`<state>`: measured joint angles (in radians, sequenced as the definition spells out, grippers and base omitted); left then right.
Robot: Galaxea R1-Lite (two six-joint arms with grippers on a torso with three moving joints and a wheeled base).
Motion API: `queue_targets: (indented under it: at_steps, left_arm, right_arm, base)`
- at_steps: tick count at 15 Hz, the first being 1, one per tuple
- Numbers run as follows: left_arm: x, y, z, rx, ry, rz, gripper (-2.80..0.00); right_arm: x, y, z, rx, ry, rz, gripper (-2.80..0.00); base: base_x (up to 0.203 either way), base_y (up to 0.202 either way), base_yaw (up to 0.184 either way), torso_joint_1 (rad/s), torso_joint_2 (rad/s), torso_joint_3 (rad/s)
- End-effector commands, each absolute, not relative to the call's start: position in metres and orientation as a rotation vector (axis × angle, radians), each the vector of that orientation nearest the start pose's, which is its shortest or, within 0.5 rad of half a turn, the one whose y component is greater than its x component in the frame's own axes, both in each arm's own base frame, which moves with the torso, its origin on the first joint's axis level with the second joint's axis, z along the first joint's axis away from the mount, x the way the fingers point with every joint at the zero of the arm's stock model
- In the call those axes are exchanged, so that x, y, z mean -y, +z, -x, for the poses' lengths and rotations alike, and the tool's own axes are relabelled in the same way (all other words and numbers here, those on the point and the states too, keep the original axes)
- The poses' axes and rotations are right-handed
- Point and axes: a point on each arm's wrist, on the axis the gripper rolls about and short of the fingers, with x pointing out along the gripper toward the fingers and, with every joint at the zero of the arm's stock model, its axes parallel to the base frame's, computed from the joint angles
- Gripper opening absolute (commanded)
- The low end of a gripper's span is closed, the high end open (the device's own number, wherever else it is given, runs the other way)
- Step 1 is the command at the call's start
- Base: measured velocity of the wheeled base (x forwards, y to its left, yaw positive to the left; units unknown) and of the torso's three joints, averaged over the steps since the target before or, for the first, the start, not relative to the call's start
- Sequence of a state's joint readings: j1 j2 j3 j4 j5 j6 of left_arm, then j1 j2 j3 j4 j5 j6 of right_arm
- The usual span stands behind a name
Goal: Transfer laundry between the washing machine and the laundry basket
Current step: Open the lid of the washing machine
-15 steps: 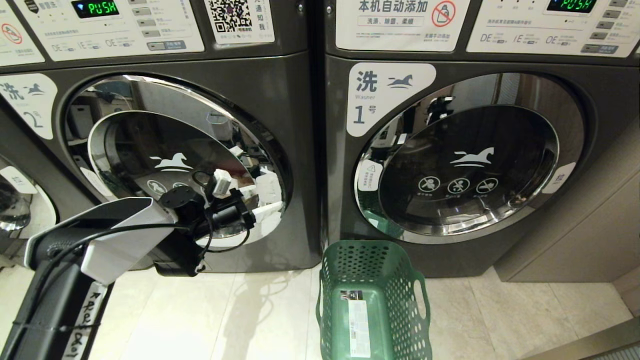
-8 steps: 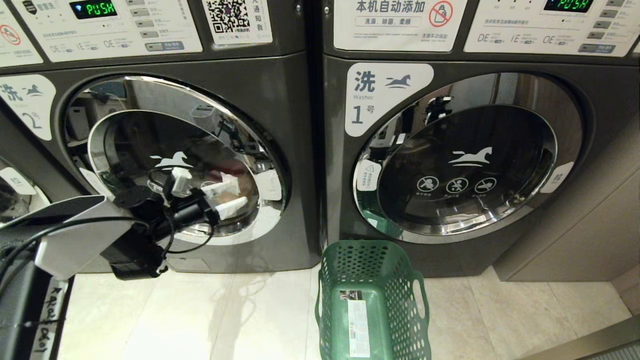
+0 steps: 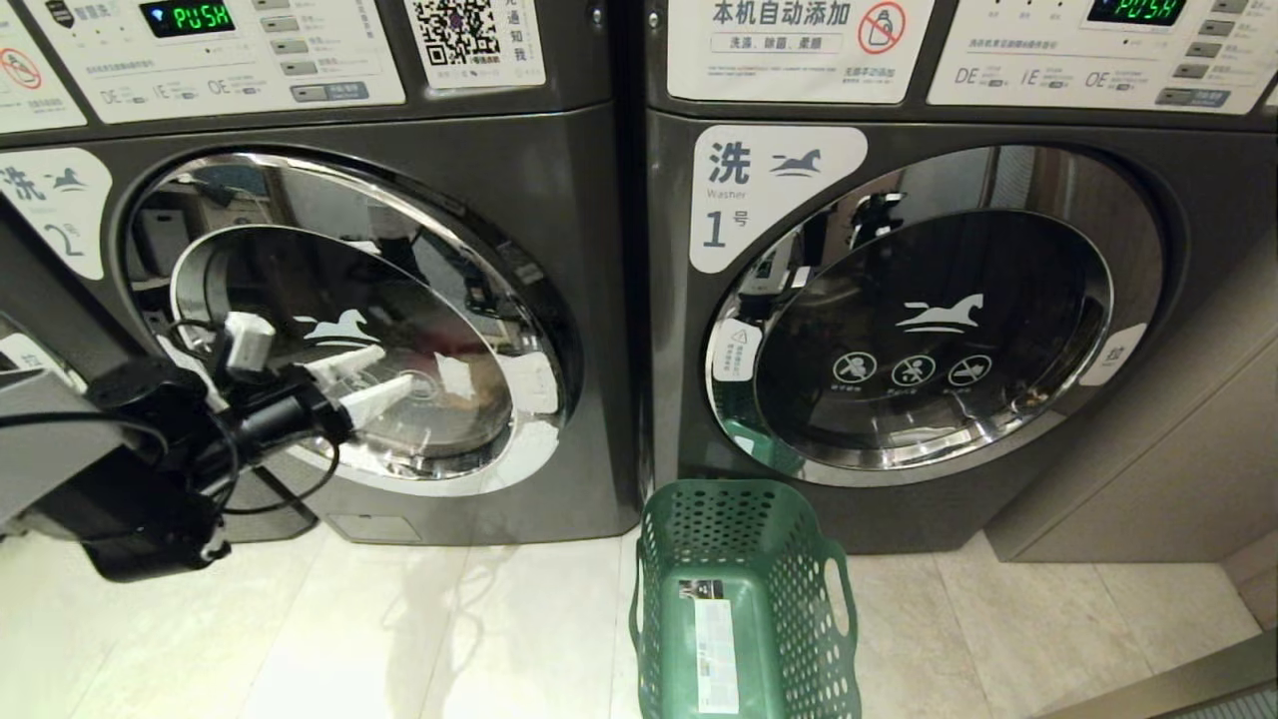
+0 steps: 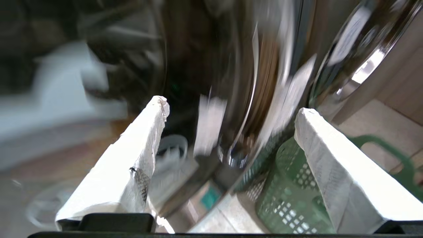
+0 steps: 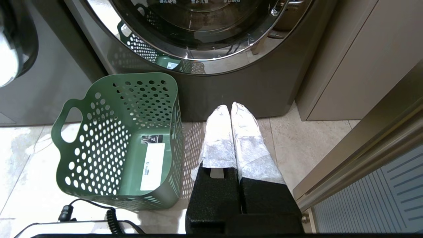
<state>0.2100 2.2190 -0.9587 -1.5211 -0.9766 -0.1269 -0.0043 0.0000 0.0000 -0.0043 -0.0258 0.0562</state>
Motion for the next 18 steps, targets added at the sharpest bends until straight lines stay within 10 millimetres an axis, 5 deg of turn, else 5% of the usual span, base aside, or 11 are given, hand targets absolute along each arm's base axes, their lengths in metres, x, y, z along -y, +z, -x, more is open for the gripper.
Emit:
queue_targets:
  at_steps: [1, 6, 9, 12, 15, 16, 18]
  left_arm:
    - [-0.057, 0.205, -0.321, 0.317, -0.756, -0.122, 0.0]
    - [-0.054, 0.329, -0.139, 0.611, -0.426, -0.321, 0.0]
    - [-0.022, 0.411, -0.048, 0.77, -0.169, -0.395, 0.0]
    - [-0.008, 0.446, -0.03, 0.672, -0.096, -0.276, 0.0]
    - [-0.023, 0.455, -0.046, 0.658, -0.006, -0.174, 0.0]
    - [-0.027, 0.453, -0.053, 0.653, 0.022, -0.179, -2.8]
    - [-0.033, 0.446, -0.066, 0.612, 0.064, -0.205, -2.8]
  right_arm:
    - [0.001, 0.076, 0.023, 0.004, -0.029, -0.057, -2.8]
    - [0.0, 0.076, 0.023, 0.004, -0.031, -0.057, -2.8]
    - [0.0, 0.076, 0.023, 0.004, -0.031, -0.057, -2.8]
    - [0.0, 0.076, 0.023, 0.004, -0.031, -0.057, -2.8]
    - [0.0, 0.076, 0.023, 0.004, -0.031, -0.057, -2.8]
    - [0.0, 0.076, 0.023, 0.004, -0.031, -0.057, -2.8]
    - [0.0, 0.076, 0.023, 0.004, -0.031, -0.057, -2.8]
  base:
    - [0.0, 0.0, 0.0, 0.0, 0.0, 0.0]
    - [0.0, 0.0, 0.0, 0.0, 0.0, 0.0]
    - [0.0, 0.0, 0.0, 0.0, 0.0, 0.0]
    - [0.0, 0.0, 0.0, 0.0, 0.0, 0.0]
    - [0.0, 0.0, 0.0, 0.0, 0.0, 0.0]
    - [0.0, 0.0, 0.0, 0.0, 0.0, 0.0]
    - [0.0, 0.0, 0.0, 0.0, 0.0, 0.0]
